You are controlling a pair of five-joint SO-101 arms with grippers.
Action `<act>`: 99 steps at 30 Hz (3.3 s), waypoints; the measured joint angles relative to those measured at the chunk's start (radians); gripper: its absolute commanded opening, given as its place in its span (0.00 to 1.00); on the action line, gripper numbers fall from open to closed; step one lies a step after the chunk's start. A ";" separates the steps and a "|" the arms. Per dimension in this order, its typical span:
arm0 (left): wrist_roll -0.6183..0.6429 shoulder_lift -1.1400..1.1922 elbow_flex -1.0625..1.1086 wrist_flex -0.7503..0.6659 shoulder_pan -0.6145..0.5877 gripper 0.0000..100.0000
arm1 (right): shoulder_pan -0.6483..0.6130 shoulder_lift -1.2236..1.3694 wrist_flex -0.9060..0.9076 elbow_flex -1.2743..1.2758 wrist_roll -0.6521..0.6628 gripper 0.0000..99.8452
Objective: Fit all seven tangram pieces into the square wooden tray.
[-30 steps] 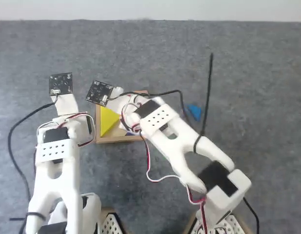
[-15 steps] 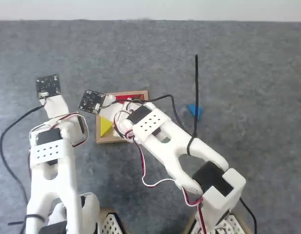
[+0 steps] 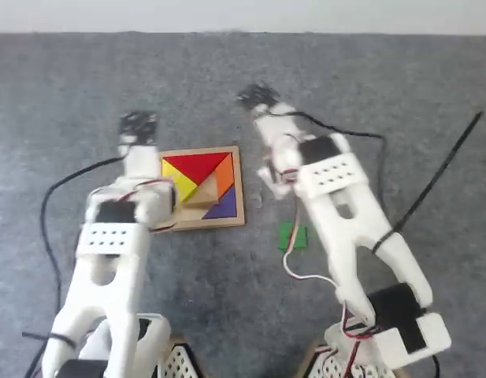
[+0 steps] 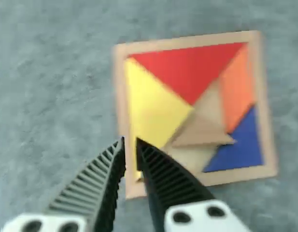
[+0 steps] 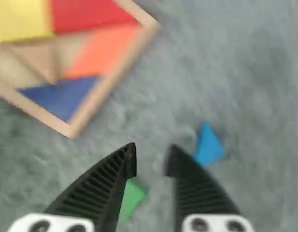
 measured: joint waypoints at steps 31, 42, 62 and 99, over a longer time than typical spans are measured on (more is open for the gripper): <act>0.037 0.658 -0.463 0.235 0.204 0.01 | 0.068 -0.034 -0.206 0.345 -0.066 0.02; -0.003 0.233 -0.138 0.130 0.158 0.06 | 0.068 -0.034 -0.206 0.345 -0.066 0.02; 0.018 0.578 -0.344 0.206 0.150 0.01 | 0.069 -0.034 -0.206 0.345 -0.066 0.02; -0.018 -0.008 0.026 0.018 -0.083 0.01 | -0.109 -0.095 -0.091 0.391 -0.216 0.26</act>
